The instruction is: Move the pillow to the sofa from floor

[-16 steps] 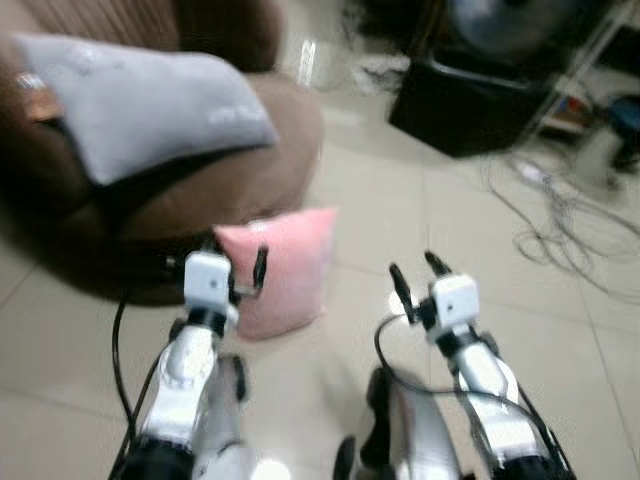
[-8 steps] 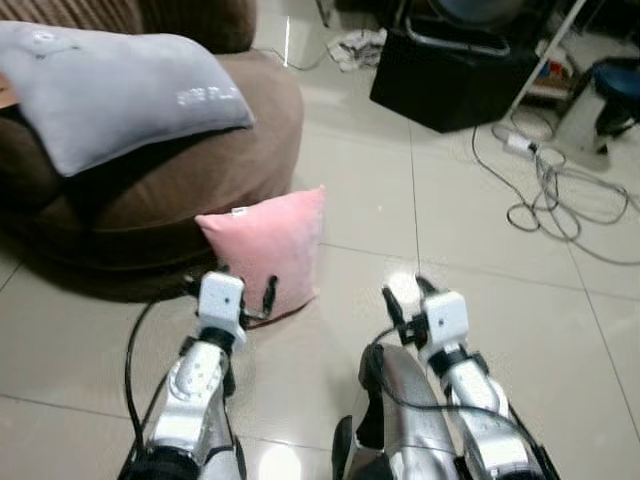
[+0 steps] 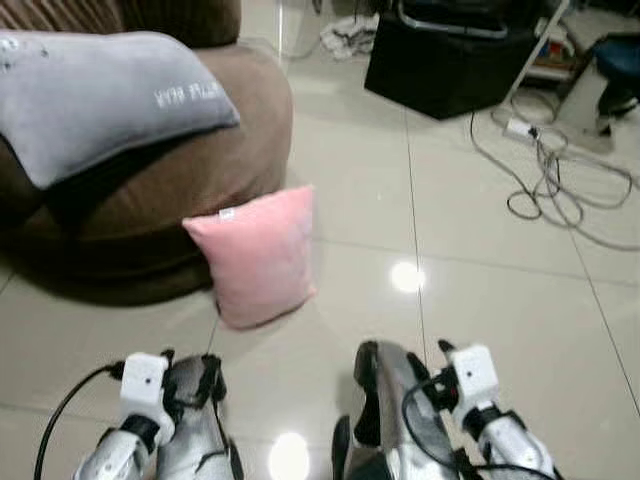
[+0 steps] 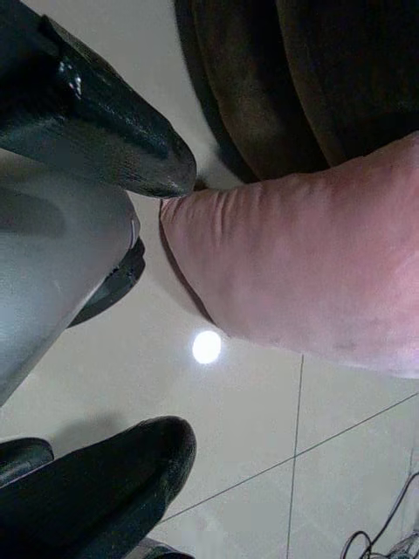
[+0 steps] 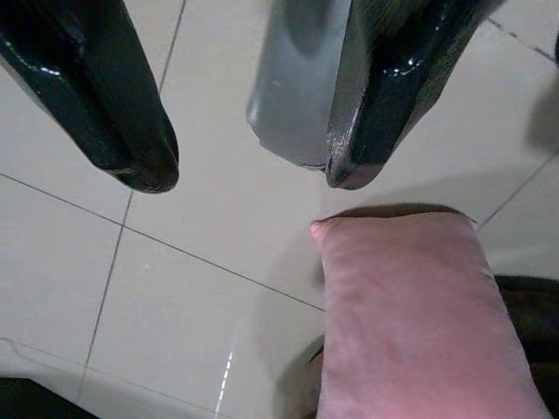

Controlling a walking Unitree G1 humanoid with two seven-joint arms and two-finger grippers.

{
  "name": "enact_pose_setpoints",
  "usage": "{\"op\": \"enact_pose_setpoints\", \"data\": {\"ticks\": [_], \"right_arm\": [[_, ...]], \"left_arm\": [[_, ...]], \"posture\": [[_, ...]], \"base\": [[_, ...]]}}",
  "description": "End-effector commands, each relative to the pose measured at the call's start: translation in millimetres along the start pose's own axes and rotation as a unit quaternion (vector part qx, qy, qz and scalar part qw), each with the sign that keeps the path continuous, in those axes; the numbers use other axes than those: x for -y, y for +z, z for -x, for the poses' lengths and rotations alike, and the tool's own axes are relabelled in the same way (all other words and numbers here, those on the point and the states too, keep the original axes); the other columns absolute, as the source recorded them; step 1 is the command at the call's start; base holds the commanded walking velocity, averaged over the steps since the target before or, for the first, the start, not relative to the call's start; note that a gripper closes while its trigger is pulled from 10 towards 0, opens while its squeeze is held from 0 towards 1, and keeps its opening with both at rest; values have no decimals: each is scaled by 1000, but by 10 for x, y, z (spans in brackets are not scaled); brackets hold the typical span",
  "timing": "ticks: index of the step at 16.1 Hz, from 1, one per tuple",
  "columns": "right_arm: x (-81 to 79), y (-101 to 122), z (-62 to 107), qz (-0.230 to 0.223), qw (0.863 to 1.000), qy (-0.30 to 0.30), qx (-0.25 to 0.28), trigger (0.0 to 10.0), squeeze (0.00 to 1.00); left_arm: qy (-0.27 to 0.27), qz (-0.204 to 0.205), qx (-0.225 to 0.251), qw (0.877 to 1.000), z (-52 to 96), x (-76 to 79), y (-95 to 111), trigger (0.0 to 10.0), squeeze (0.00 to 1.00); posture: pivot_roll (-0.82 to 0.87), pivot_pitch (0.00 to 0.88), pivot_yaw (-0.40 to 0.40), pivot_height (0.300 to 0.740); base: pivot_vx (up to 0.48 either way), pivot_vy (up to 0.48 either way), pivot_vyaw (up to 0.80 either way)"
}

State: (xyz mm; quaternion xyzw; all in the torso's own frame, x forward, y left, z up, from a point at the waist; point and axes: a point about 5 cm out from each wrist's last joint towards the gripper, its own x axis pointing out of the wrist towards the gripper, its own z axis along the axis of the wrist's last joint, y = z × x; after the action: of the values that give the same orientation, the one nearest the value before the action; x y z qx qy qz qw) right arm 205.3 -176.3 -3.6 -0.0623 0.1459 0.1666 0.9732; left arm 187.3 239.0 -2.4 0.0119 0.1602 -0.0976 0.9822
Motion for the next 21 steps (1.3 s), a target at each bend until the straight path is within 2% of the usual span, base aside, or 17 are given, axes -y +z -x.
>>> {"op": "enact_pose_setpoints", "data": {"ticks": [1,2,3,4,6,7,9,10,11,12,13,15,17,19,21], "right_arm": [[29,-82,-6,-10,1000,-1,-16,10000,0],[-4,-84,-53,-7,1000,-2,-14,10000,0],[-55,6,-85,12,1000,-14,24,10000,0],[-82,63,-94,23,998,-21,49,10000,0],[-174,233,-101,41,993,-41,107,10000,0],[-190,267,-107,45,991,-47,115,10000,0],[-202,287,-164,43,991,-52,116,10000,0],[-226,306,-217,40,990,-57,120,10000,0],[-179,315,-189,42,989,-62,128,10000,0],[-42,321,-71,45,987,-67,135,10000,0],[13,322,-13,47,987,-68,137,10000,0],[0,313,-1,48,988,-62,134,10000,0],[-120,402,33,52,986,-57,148,10000,0],[-302,485,72,48,985,-49,157,10000,0],[-499,540,161,45,985,-43,164,10000,0]], "left_arm": [[-8,16,-30,999,6,89,-180,10000,0],[-7,26,-31,999,-52,180,-247,10000,0],[-5,28,-6,1000,-115,308,-237,10000,0],[-4,27,12,1000,-141,364,-209,10000,0],[-5,-7,71,997,-167,509,-94,10000,0],[-3,-19,84,996,-150,514,-84,10000,0],[4,-12,63,998,-60,435,-230,10000,0],[8,-11,50,999,-10,449,-326,10000,0],[7,-19,45,999,-6,520,-365,10000,0],[12,-35,30,999,-14,574,-406,10000,0],[13,-46,21,999,-21,622,-434,10000,0],[21,-47,7,999,-35,670,-479,10000,0],[22,-46,-16,999,-38,720,-548,10000,0],[20,-68,53,996,-29,562,-352,10000,0],[15,-78,52,995,-19,568,-361,10000,0]], "posture": [[44,172,-126,513],[46,169,-127,513],[49,170,-128,513],[49,170,-128,513],[53,173,-136,513],[53,173,-136,513],[49,176,-134,513],[47,179,-132,513],[46,182,-133,513],[45,182,-132,513],[45,184,-132,513],[42,188,-133,513],[39,189,-132,513],[36,190,-131,513],[32,189,-128,513]], "base": [[0,0,0],[0,0,0],[0,0,0],[0,0,0],[0,0,0],[0,0,0],[0,0,0],[0,0,0],[0,0,0],[0,0,0],[0,0,0],[459,0,0],[480,0,0],[480,0,0],[480,0,0]]}}
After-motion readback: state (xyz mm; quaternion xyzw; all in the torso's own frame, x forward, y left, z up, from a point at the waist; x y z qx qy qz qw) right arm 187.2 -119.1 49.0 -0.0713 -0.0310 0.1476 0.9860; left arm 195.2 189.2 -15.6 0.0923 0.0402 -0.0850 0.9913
